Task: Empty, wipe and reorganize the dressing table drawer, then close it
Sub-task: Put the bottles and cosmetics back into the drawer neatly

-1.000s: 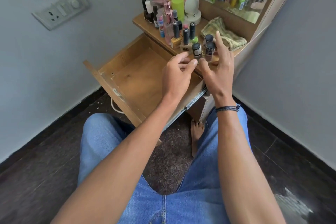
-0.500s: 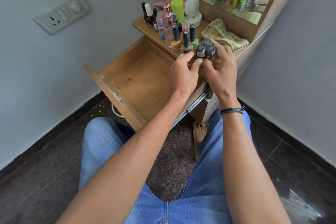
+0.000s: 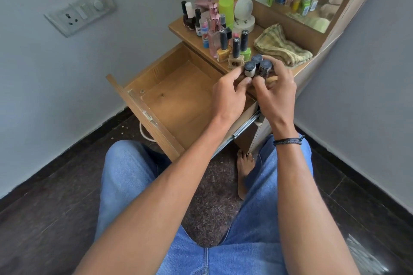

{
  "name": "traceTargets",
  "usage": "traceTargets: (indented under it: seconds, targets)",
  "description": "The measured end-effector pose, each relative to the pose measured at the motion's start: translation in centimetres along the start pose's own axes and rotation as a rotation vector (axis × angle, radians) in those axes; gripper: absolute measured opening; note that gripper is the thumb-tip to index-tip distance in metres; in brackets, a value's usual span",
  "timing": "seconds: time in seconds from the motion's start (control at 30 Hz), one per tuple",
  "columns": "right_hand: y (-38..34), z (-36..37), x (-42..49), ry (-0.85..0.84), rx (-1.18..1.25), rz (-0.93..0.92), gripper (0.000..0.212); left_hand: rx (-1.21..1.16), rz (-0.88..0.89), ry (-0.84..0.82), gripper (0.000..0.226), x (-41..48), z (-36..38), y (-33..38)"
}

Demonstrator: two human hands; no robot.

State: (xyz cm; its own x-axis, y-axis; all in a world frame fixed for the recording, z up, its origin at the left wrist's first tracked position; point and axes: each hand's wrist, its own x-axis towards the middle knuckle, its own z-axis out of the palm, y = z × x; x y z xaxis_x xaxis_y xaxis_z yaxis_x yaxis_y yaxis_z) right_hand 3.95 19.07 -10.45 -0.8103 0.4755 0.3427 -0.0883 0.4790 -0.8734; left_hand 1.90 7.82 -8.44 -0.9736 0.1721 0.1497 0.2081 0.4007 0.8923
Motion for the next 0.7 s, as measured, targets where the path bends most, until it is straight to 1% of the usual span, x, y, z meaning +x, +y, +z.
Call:
traceTargets:
  seconds: [0.2,0.3,0.4,0.5,0.6,0.7]
  targets:
    - [-1.5,1.6,-1.9,-0.076,0.006,-0.064,0.042,-0.062,-0.003,-0.004,0.034,-1.3,-3.2,-1.9]
    - [-2.7,3.4,-3.0,-0.143,-0.013,-0.100,0.042,-0.061,-0.031,0.004,0.034,-1.6,-5.8,-3.7]
    - [-3.1,5.4,-3.6,-0.228,-0.063,-0.116,0.046,-0.035,-0.073,-0.005,0.034,-1.4,-8.3,-5.7]
    - [-2.7,7.7,-4.0,-0.303,-0.111,-0.078,0.052,-0.010,-0.130,-0.051,0.032,-0.8,-10.2,-7.4]
    - [-2.0,10.1,-3.9,-0.336,-0.114,-0.014,0.051,0.030,-0.196,-0.087,0.029,0.4,-11.1,-8.7]
    - [-1.4,12.1,-2.8,-0.367,-0.150,0.009,0.049,0.076,-0.256,-0.091,0.027,2.3,-11.3,-9.5]
